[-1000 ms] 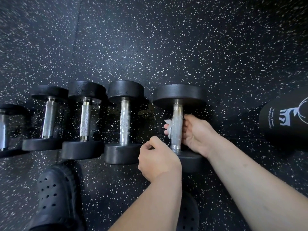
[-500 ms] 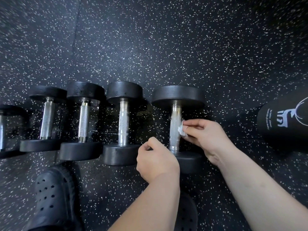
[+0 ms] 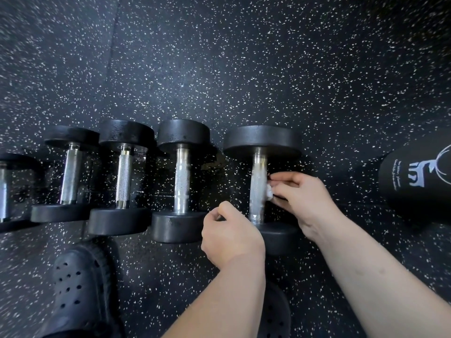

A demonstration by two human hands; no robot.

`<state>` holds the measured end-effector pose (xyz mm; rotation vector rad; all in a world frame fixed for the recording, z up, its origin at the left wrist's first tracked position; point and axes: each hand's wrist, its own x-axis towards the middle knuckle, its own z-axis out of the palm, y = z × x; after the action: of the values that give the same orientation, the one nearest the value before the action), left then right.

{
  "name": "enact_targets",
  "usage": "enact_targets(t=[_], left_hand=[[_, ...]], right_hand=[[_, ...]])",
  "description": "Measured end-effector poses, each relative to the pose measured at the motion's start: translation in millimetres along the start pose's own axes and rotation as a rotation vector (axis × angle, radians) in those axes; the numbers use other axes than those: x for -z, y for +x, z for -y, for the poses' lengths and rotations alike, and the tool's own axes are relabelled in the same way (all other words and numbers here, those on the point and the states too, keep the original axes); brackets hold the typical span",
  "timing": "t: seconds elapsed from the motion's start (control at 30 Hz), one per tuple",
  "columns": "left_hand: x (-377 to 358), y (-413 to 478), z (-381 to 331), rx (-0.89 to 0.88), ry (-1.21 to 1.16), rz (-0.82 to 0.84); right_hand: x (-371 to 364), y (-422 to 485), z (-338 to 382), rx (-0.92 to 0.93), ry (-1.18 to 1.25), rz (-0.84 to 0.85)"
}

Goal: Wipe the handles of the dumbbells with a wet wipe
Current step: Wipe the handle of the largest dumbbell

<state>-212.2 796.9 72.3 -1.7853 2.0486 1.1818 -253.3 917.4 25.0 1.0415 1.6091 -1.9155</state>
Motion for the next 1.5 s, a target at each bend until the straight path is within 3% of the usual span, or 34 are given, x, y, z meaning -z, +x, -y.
enact_targets(t=[0.17, 0.4, 0.53, 0.73, 0.93, 1.2, 1.4, 1.5], left_hand=[[1, -2, 1, 0.0, -0.012, -0.006], [1, -1, 1, 0.006, -0.016, -0.002], [0, -1, 1, 0.003, -0.014, 0.0], [-1, -2, 0, -0.004, -0.013, -0.01], [0, -1, -1, 0.012, -0.03, -0.014], [1, -1, -1, 0.01, -0.04, -0.013], [1, 0, 0, 0.0, -0.036, -0.012], [1, -1, 0, 0.004, -0.046, -0.005]], right_hand=[[7, 6, -6, -0.141, 0.117, 0.099], [1, 18, -8, -0.238, 0.055, 0.309], [2, 15, -5, -0.218, 0.068, 0.292], [10, -8, 4, -0.038, -0.086, 0.093], [2, -32, 7, 0.333, -0.441, -0.022], [6, -20, -1, 0.907, -0.788, 0.121], [4, -7, 6, 1.163, -1.161, 0.167], [-11, -4, 8, 1.16, -1.361, 0.259]])
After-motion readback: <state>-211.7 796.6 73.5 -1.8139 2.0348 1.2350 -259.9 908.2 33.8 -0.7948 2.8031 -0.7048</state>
